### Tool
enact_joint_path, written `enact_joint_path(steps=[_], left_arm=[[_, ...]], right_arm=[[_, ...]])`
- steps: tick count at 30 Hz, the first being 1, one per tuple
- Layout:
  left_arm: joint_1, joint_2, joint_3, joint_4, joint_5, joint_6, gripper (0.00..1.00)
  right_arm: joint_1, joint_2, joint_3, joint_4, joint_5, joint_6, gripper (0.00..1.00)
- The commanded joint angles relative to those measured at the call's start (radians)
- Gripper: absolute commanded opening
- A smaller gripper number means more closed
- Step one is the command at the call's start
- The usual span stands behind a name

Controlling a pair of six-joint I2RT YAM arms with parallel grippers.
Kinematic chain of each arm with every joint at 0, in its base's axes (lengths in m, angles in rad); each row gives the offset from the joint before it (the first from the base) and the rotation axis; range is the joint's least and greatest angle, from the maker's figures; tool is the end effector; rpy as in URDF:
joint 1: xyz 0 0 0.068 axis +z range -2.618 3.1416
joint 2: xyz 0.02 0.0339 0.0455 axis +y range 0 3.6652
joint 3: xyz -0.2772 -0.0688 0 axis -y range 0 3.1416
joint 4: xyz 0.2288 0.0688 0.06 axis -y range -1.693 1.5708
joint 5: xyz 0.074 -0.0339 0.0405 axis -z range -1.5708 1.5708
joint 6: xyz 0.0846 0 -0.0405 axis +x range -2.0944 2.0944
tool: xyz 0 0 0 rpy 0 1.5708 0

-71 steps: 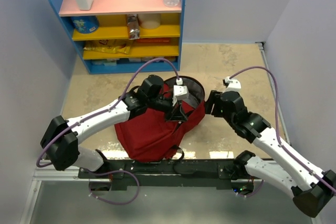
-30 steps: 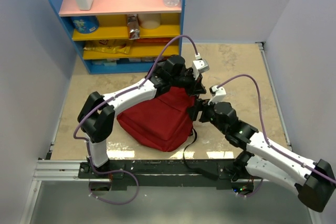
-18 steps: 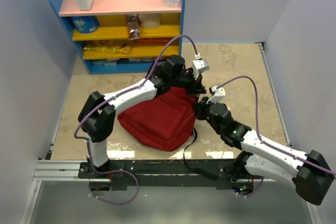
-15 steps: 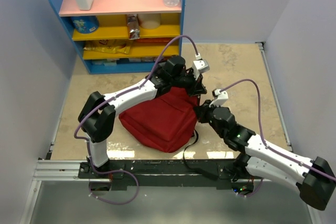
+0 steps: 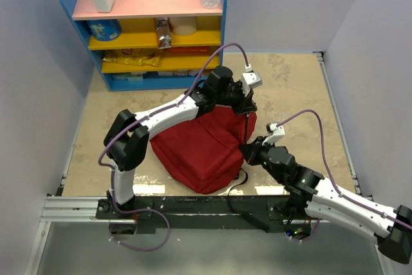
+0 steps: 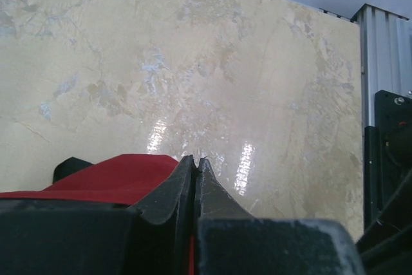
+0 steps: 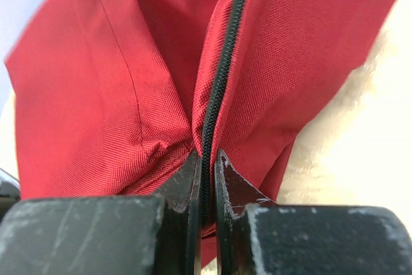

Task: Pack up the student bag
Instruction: Zip the student bag at the center of the board.

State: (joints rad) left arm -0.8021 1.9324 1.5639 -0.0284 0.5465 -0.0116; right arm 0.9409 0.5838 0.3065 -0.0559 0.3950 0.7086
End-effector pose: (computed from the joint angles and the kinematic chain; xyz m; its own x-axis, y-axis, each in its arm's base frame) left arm 0.3077 -0.3814 0.2898 -0.2797 0.2750 -0.9199 0.9441 0.2526 -0.2116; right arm 0.1258 0.1173 0.2116 -0.4923 0.3444 -0.7994 -0.2783 0.8079 0.5194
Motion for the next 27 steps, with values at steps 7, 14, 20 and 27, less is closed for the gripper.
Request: enact_joint_path(steps=[7,14,20,27], left_arm=[[0.043,0.005,0.081,0.091,-0.020,0.038,0.00],[0.041,-0.035,0.036,0.101,0.018,-0.042,0.00],[0.027,-0.070,-0.019,0.104,0.036,-0.065,0.00],[0.006,-0.102,-0.071,0.111,0.041,-0.073,0.00]], right_arm=[[0.059,0.010,0.147,-0.226,0.162,0.048,0.69],[0.058,0.120,0.207,-0.123,0.332,-0.024,0.88],[-0.002,0.264,0.238,0.005,0.349,-0.119,0.87],[-0.143,0.312,0.232,0.152,0.220,-0.236,0.75]])
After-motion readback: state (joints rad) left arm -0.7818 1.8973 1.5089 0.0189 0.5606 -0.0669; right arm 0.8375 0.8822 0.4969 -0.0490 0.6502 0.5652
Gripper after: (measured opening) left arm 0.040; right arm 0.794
